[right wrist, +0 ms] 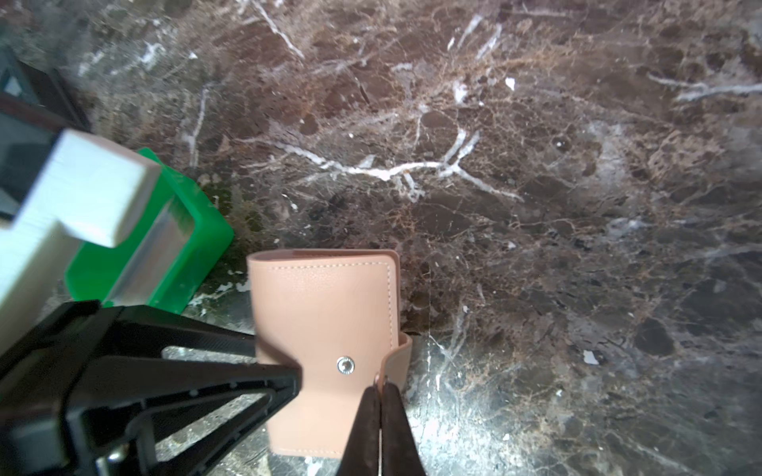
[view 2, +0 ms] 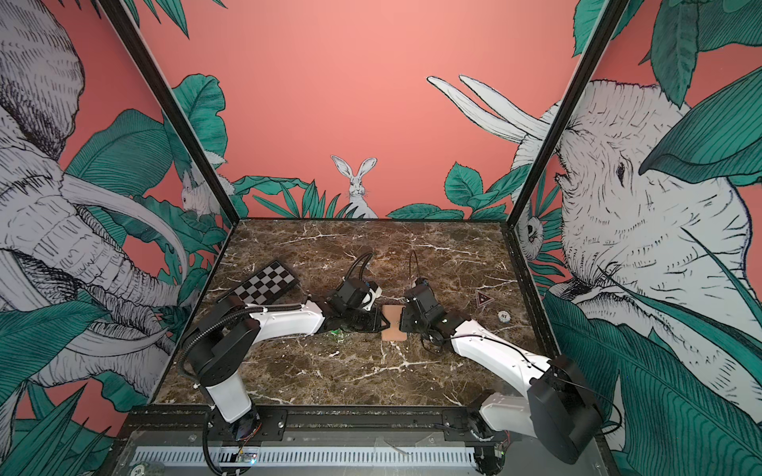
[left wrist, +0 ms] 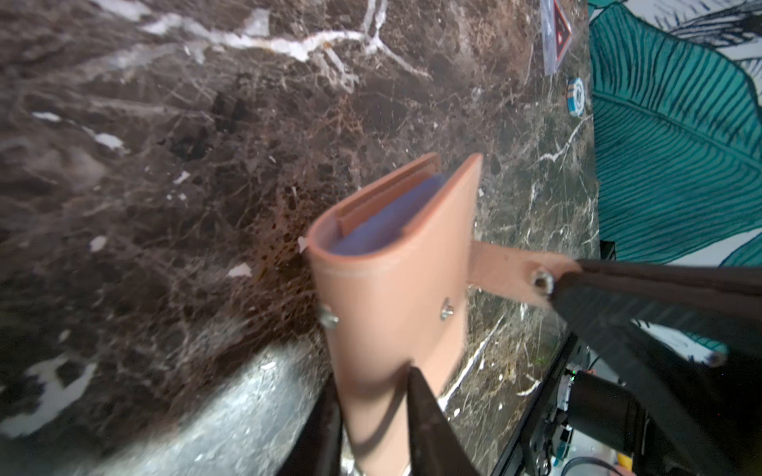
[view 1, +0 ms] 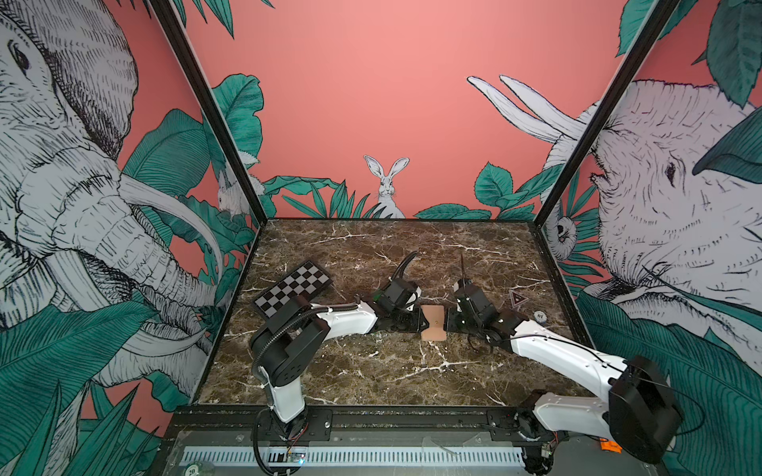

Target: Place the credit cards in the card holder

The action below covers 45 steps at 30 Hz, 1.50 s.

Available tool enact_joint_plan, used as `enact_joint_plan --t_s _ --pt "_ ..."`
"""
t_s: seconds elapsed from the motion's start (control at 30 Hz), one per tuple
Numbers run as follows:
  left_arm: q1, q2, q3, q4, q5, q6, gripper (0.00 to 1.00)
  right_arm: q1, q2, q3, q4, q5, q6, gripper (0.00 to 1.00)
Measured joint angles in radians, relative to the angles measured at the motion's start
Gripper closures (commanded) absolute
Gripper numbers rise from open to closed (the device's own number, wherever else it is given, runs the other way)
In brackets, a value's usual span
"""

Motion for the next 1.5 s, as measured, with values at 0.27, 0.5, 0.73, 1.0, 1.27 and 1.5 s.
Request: enact_joint_plan --t_s 0.27,0.5,0.73,1.0,1.27,1.5 --pt "0.0 -0.053 -0.034 0.016 0.021 -0.034 0.49 0.031 -0.069 0.0 -0.043 0.019 0.001 1.0" --pt "0.0 -0.073 -0.034 0.036 0.061 -0.053 0.39 0.047 -0.088 0.009 -0.076 0.034 0.0 1.0" --pt "-0.007 -0.073 -0.032 0.036 0.08 -0.057 0.32 0.059 -0.092 0.04 -0.101 0.041 -0.002 1.0" --pt "-0.013 -0.072 -0.002 -0.017 0.045 -0.047 0.5 0.064 -0.092 0.044 -0.105 0.044 -0.005 1.0" --pt "-0.013 -0.058 0.003 -0.07 0.0 -0.037 0.75 0.066 -0.093 0.039 -0.122 0.079 -0.015 0.81" --pt "-0.013 -0.069 -0.037 -0.039 -0.007 -0.047 0.9 0.066 -0.156 -0.021 -0.153 0.1 -0.007 0.71"
